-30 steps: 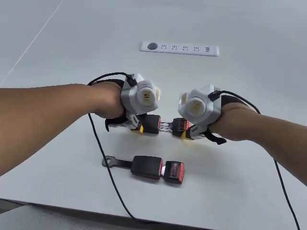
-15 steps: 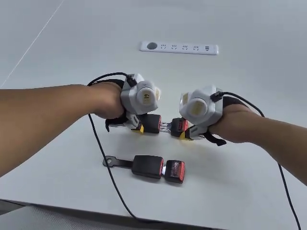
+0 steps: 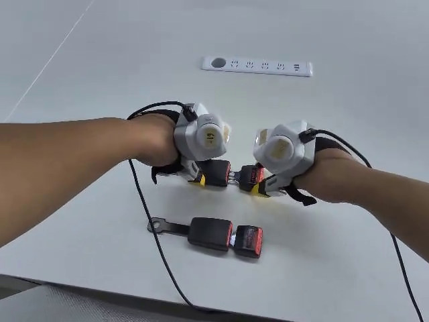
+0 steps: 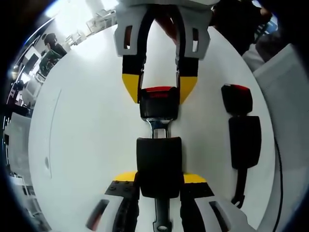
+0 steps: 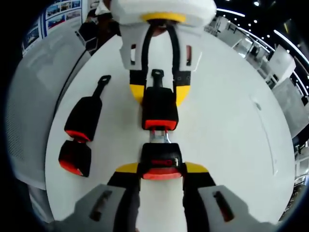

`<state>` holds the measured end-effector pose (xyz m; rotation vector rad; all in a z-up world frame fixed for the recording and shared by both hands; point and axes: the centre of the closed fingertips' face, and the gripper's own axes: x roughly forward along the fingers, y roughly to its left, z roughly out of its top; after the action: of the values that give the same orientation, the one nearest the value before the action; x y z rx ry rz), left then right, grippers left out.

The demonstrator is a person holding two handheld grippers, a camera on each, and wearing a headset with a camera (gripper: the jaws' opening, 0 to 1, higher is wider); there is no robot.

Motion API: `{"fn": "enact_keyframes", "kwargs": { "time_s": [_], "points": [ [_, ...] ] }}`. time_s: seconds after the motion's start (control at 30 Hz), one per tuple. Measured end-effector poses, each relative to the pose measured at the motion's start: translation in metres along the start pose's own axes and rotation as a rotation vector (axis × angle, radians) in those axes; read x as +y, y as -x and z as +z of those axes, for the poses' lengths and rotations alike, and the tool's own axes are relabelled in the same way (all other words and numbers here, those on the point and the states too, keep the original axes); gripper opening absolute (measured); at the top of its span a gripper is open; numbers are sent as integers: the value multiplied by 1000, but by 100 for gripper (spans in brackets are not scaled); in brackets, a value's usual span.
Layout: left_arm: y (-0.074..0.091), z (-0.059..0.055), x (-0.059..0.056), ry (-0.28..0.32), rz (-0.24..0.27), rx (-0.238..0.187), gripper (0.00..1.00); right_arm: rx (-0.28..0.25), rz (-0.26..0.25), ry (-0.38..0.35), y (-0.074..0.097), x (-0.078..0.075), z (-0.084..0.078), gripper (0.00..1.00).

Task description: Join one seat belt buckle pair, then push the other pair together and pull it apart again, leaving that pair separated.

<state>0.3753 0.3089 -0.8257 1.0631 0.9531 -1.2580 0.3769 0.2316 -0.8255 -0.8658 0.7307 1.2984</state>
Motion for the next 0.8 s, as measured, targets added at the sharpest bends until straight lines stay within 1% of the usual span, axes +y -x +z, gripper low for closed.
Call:
{"fn": "enact_keyframes", "kwargs": {
  "time_s": [0.07,0.13,0.17,0.27,0.3,0.33,0.4,0.5,0.63,0.8],
  "points": [
    [-1,-1,1,7,-4,-2,32,-4,-2,8,0,0,3,32],
    [-1,-2,1,9,-8,-6,32,-7,0,-4,-1,-1,5,32],
    [-2,-3,4,13,-11,-9,32,-11,4,-14,-2,-2,5,32],
    [-2,-2,3,17,-13,-15,32,-18,12,-22,-3,-3,7,31],
    [-1,-2,2,17,-13,-17,32,-27,16,-32,-5,-3,9,31],
    [-1,-2,2,15,-13,-18,32,-49,24,-58,-6,-1,14,31],
    [-1,-1,2,14,-13,-18,31,-36,18,-43,-9,-1,18,31],
    [-2,-2,2,30,-10,-20,31,-38,17,-42,-10,-3,20,31],
    [-1,-1,1,38,-6,-33,31,-44,19,-40,-10,-3,19,32],
    [0,0,0,31,0,-34,32,-49,21,-27,-12,-2,17,32]
  ]
}}
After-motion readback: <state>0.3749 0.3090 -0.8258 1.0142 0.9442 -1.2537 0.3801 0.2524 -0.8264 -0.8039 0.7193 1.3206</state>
